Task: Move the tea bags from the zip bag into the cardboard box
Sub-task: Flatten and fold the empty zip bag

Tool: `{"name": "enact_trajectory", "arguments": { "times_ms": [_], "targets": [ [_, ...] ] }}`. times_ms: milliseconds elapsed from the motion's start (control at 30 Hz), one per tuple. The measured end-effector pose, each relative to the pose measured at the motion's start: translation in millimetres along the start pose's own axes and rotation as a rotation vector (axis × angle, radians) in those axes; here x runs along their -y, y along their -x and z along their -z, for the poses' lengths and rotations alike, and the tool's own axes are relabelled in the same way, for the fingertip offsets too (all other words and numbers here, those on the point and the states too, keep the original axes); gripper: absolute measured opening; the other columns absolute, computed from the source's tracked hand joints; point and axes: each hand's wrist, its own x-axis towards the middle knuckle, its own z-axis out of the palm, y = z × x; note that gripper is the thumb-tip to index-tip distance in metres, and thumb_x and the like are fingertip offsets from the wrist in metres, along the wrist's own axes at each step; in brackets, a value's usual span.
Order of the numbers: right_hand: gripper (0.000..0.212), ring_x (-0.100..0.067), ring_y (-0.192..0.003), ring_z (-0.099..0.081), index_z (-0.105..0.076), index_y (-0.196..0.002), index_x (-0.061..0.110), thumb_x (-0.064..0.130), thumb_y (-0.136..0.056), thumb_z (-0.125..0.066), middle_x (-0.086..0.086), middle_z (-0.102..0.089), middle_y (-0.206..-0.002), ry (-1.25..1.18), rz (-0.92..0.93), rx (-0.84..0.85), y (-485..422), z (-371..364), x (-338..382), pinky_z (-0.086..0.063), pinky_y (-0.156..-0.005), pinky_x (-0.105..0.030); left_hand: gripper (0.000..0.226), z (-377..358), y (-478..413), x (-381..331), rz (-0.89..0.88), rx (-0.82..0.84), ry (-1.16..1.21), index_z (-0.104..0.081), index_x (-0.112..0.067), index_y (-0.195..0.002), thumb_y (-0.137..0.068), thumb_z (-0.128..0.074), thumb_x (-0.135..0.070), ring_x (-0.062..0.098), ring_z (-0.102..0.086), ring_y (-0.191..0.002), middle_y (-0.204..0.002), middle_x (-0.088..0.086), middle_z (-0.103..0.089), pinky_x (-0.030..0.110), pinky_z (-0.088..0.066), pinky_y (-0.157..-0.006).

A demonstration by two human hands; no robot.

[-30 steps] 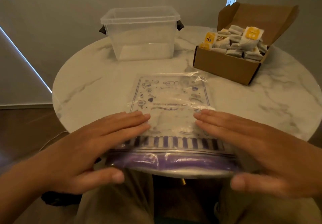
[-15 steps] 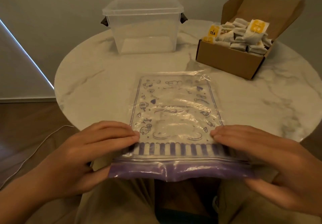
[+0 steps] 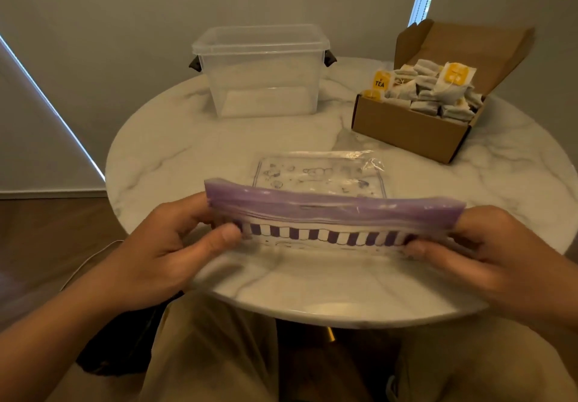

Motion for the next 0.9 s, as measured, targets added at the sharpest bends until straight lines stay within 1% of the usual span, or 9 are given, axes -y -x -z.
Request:
{"name": "enact_trajectory", "arguments": {
  "times_ms": [100,167,233,300,400,533,633,733,900],
  "targets": [
    [0.026,0.006,-0.092,-0.067,-0.064,-0.113,0.044,0.029,-0.092,-0.064,0.029,-0.069,-0.101,-0.108,-0.038,-0.077,-9,1,2,-0.05,-0.073,-0.007,0.045,6,-7,3,0.071,0.095,0.002,-0.062,-0.043,-0.121,-0.081,-0.066,-0.063,0.003,-0.066,-0.107,-0.114,-0.02,-0.069,0.015,-0.052,-0.086],
    [0.026,0.001,-0.083,-0.069,-0.065,-0.109,0.045,0.031,-0.087,-0.061,0.024,-0.072,-0.093,-0.201,-0.107,-0.102,-15,1,4,-0.051,-0.064,-0.01,0.042,8,-14,4,0.07,0.137,-0.022,-0.065,-0.04,-0.118,-0.08,-0.071,-0.055,0.001,-0.066,-0.105,-0.113,-0.021,-0.07,0.014,-0.052,-0.084],
    [0.017,-0.01,-0.077,-0.071,-0.073,-0.093,0.032,0.041,-0.086,-0.06,0.01,-0.075,-0.088,-0.244,-0.15,-0.097,-20,2,3,-0.055,-0.06,-0.022,0.033,8,-21,6,0.049,0.107,-0.047,-0.069,-0.037,-0.115,-0.082,-0.069,-0.043,0.002,-0.066,-0.108,-0.114,-0.021,-0.07,0.015,-0.052,-0.087],
    [0.016,-0.012,-0.079,-0.072,-0.073,-0.08,0.021,0.033,-0.084,-0.063,0.001,-0.076,-0.086,-0.332,-0.184,-0.082,-22,5,0,-0.054,-0.062,-0.018,0.03,7,-28,8,0.061,0.057,-0.061,-0.071,-0.039,-0.112,-0.083,-0.067,-0.042,0.0,-0.066,-0.108,-0.113,-0.024,-0.07,0.014,-0.052,-0.087],
    [0.012,-0.013,-0.085,-0.073,-0.073,-0.083,0.01,0.017,-0.076,-0.067,-0.002,-0.076,-0.088,-0.396,-0.224,0.02,-24,10,2,-0.053,-0.071,-0.013,0.014,5,-35,9,0.142,0.011,-0.003,-0.076,-0.033,-0.102,-0.088,-0.074,-0.03,-0.001,-0.068,-0.1,-0.107,-0.025,-0.072,0.011,-0.051,-0.082],
    [0.011,-0.016,-0.082,-0.073,-0.072,-0.085,0.006,0.012,-0.081,-0.064,-0.005,-0.076,-0.084,-0.366,-0.297,-0.031,-33,11,-2,-0.057,-0.074,-0.021,0.02,-1,-47,7,0.225,-0.079,0.119,-0.071,-0.022,-0.1,-0.082,-0.063,-0.018,0.013,-0.074,-0.08,-0.092,-0.006,-0.077,0.015,-0.055,-0.074],
    [0.01,-0.021,-0.073,-0.073,-0.07,-0.085,0.003,0.007,-0.086,-0.062,-0.011,-0.075,-0.078,-0.445,-0.423,-0.111,-43,7,-4,-0.06,-0.067,-0.028,0.023,-2,-55,10,0.29,-0.114,0.127,-0.07,-0.015,-0.104,-0.083,-0.062,-0.024,0.025,-0.071,-0.065,-0.077,0.014,-0.074,0.031,-0.058,-0.067],
    [0.007,-0.028,-0.067,-0.072,-0.068,-0.092,0.003,0.004,-0.086,-0.065,-0.017,-0.072,-0.072,-0.457,-0.534,-0.159,-47,4,-5,-0.061,-0.063,-0.037,0.031,-2,-60,13,0.357,-0.169,0.046,-0.066,-0.02,-0.107,-0.079,-0.069,-0.033,0.034,-0.069,-0.066,-0.073,0.011,-0.073,0.044,-0.058,-0.069],
    [0.045,-0.033,-0.063,-0.071,-0.058,-0.117,0.02,0.003,-0.079,-0.074,-0.013,-0.071,-0.07,-0.361,-0.56,-0.246,-48,0,-9,-0.06,-0.058,-0.041,0.081,-5,-61,11,0.439,-0.252,-0.036,-0.046,-0.036,-0.134,-0.062,-0.083,-0.034,0.019,-0.073,-0.062,-0.081,-0.003,-0.071,0.047,-0.059,-0.075]
  ]
}}
